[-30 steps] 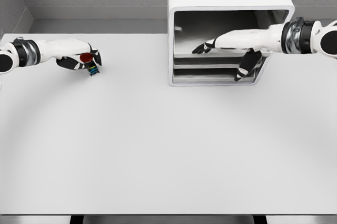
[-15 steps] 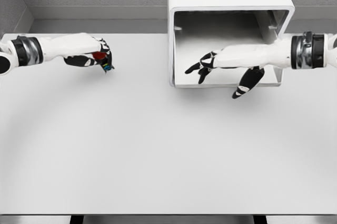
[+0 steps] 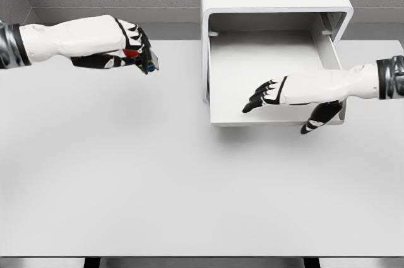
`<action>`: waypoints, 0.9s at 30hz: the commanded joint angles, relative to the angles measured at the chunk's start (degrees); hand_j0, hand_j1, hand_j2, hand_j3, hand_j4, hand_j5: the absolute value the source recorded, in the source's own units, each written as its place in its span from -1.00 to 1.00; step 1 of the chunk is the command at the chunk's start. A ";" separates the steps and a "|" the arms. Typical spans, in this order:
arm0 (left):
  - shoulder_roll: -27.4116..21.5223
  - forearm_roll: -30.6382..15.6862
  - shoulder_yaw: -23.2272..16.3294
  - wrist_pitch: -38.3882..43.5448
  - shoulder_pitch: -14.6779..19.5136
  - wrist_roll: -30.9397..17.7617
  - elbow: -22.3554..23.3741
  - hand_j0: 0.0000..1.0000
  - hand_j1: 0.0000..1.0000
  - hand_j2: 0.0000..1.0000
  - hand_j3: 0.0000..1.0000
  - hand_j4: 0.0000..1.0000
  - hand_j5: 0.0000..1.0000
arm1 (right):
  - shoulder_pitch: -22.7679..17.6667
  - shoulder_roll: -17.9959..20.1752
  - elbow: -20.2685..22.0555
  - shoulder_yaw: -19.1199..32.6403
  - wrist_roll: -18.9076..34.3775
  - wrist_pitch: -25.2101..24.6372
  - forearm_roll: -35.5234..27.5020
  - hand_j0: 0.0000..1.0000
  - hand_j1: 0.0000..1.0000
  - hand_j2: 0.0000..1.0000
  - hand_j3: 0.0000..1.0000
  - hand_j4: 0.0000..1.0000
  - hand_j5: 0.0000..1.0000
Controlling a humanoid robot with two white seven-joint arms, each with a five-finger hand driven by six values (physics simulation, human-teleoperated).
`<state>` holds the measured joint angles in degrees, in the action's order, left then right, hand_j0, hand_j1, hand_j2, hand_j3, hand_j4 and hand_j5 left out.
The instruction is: Slide open multi-storey tabletop storage cabinets and put open load switch and slide close multi-storey tabletop storage cabinets
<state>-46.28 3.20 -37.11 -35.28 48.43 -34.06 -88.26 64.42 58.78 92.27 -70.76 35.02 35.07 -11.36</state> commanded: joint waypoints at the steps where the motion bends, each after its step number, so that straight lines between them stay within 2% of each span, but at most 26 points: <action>1: -0.74 -2.94 1.08 0.28 0.00 0.22 -3.76 -0.06 -0.06 -0.06 -0.06 -0.06 -0.06 | 0.09 1.95 1.60 0.18 -0.02 -0.07 -0.68 1.00 1.00 1.00 1.00 1.00 1.00; 4: -0.04 -2.94 1.16 0.28 0.35 0.31 -6.04 -0.06 -0.06 -0.06 -0.06 -0.06 -0.06 | 0.00 3.89 2.48 0.18 -0.02 -0.07 -1.82 1.00 1.00 1.00 1.00 1.00 1.00; 6: 2.07 -2.85 1.78 0.28 0.35 0.31 -6.83 -0.06 -0.06 -0.06 -0.06 -0.06 -0.06 | -0.09 4.59 3.27 0.09 -0.02 -0.07 -2.97 1.00 1.00 1.00 1.00 1.00 1.00; 9: 6.82 -2.06 1.78 0.28 0.35 0.22 -6.83 -0.06 -0.06 -0.06 -0.06 -0.06 -0.06 | -0.35 5.82 3.71 0.01 -0.02 -0.07 -4.55 1.00 1.00 1.00 1.00 1.00 1.00; 14: 11.39 -1.79 1.78 0.28 0.44 0.22 -6.83 -0.08 -0.08 -0.08 -0.08 -0.08 -0.08 | -0.35 8.63 3.80 0.01 -0.02 -0.07 -4.46 1.00 1.00 1.00 1.00 1.00 1.00; 17: 15.43 0.93 1.43 0.28 1.05 0.31 -6.57 -0.08 -0.08 -0.08 -0.08 -0.08 -0.08 | -0.44 8.63 4.06 -0.26 -0.02 -0.07 -4.37 1.00 1.00 1.00 1.00 1.00 1.00; 22: 22.29 6.82 0.81 0.28 0.97 0.22 -4.64 -0.08 -0.08 -0.08 -0.08 -0.08 -0.08 | -0.53 8.89 4.06 -0.17 -0.02 -0.07 -4.29 1.00 1.00 1.00 1.00 1.00 1.00; 23: 23.26 7.79 0.81 0.28 0.97 0.22 -3.67 -0.08 -0.08 -0.08 -0.08 -0.08 -0.08 | -0.53 8.98 4.06 -0.17 -0.02 -0.07 -4.29 1.00 1.00 1.00 1.00 1.00 1.00; 25: 25.01 7.88 0.72 0.28 1.05 0.13 -0.95 -0.07 -0.07 -0.07 -0.07 -0.07 -0.07 | -0.53 11.53 4.06 -0.17 -1.36 -0.07 -4.29 1.00 1.00 1.00 1.00 1.00 1.00; 27: 26.42 9.72 0.72 0.28 1.14 0.13 1.34 -0.07 -0.07 -0.07 -0.07 -0.07 -0.07 | -0.53 11.36 4.24 -0.17 -1.71 -0.07 -4.29 1.00 1.00 1.00 1.00 1.00 1.00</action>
<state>-21.90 11.85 -36.40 -35.32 49.57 -33.97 -89.15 63.90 69.48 96.39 -71.00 33.94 35.15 -15.24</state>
